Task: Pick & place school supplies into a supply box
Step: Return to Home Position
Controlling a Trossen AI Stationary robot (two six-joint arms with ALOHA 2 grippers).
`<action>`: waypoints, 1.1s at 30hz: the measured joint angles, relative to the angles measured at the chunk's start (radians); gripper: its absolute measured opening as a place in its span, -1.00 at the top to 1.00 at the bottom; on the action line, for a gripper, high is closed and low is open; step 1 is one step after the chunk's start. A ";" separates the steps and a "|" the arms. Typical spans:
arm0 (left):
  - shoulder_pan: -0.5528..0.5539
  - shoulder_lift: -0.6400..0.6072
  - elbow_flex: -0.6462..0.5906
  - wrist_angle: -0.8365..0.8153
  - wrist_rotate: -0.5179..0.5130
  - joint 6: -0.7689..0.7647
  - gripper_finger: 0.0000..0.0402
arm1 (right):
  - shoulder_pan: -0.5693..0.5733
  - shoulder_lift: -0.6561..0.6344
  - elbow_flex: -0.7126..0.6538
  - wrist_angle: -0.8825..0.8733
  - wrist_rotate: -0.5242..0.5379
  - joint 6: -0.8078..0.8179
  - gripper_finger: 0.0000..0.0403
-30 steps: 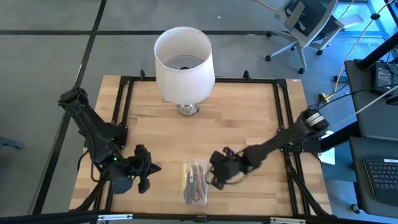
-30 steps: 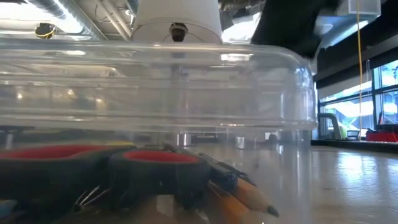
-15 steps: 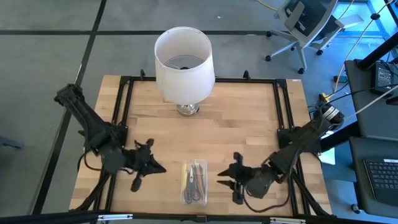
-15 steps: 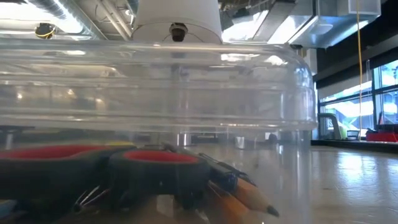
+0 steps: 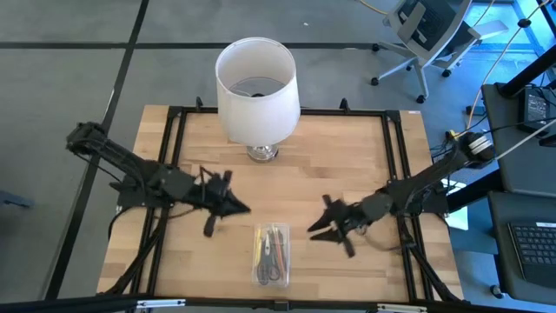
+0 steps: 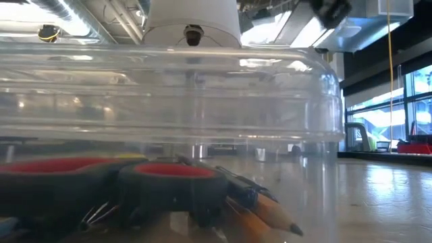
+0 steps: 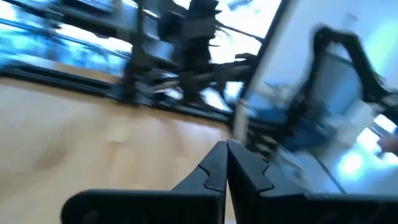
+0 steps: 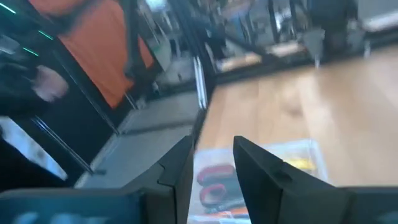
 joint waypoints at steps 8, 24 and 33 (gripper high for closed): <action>0.042 -0.305 -0.229 0.059 -0.182 0.042 0.98 | 0.036 -0.341 -0.279 0.049 0.213 -0.008 0.41; 0.162 -0.845 -0.593 0.002 -0.197 0.084 0.98 | -0.084 -0.734 -0.501 0.028 0.235 -0.077 0.41; 0.319 -1.029 -0.649 -0.186 -0.052 0.048 0.98 | -0.166 -0.825 -0.502 -0.092 0.236 -0.076 0.41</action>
